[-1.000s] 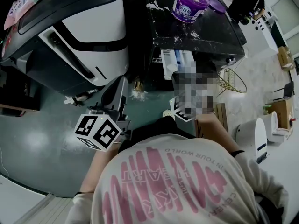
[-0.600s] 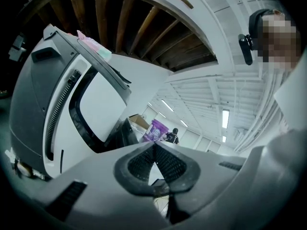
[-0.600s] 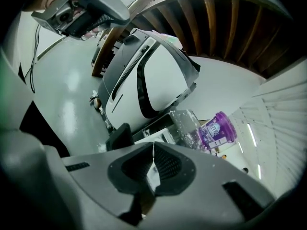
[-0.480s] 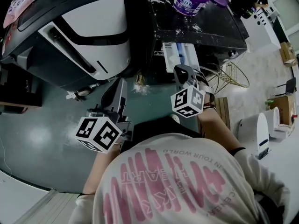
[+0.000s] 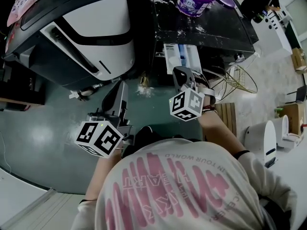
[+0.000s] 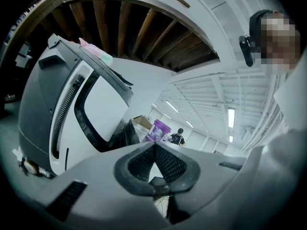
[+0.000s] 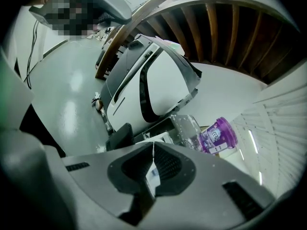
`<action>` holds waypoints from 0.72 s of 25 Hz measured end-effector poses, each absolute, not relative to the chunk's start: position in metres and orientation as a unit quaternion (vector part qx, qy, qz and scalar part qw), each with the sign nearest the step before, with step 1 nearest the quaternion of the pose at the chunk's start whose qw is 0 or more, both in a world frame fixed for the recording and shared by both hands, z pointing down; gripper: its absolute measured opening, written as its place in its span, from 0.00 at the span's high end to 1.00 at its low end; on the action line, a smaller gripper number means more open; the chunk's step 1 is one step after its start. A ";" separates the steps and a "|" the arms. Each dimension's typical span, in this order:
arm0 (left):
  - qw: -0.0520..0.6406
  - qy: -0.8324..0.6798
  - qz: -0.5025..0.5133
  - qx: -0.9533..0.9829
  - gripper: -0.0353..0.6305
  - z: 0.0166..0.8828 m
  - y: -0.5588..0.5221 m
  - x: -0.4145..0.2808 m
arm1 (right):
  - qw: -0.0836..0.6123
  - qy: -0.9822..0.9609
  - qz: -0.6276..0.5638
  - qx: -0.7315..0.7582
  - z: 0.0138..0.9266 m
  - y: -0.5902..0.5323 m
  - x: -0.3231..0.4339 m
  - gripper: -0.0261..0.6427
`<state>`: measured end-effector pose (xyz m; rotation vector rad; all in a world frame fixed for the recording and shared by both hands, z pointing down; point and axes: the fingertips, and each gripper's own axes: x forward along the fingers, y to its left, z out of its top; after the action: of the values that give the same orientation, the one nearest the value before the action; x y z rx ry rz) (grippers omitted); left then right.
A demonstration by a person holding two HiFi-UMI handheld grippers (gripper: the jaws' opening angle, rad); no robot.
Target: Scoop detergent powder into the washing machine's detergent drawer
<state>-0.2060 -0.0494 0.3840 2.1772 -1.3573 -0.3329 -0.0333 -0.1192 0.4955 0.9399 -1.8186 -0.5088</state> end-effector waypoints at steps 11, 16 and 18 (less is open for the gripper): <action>0.256 -0.553 -0.132 0.782 0.95 0.368 -0.024 -0.187 | 0.416 -0.806 -0.118 0.404 0.479 -0.126 -0.027 0.96; 0.246 -0.568 -0.132 0.774 0.95 0.362 -0.017 -0.178 | 0.287 -0.847 0.040 0.446 0.454 -0.132 -0.011 0.96; 0.243 -0.570 -0.131 0.774 0.95 0.360 -0.014 -0.172 | 0.225 -0.851 0.128 0.458 0.448 -0.132 0.002 0.96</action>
<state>-0.1715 -0.0141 0.3600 2.1133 -1.5583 -0.3568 0.0022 -0.1321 0.4480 1.2626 -2.3466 0.3535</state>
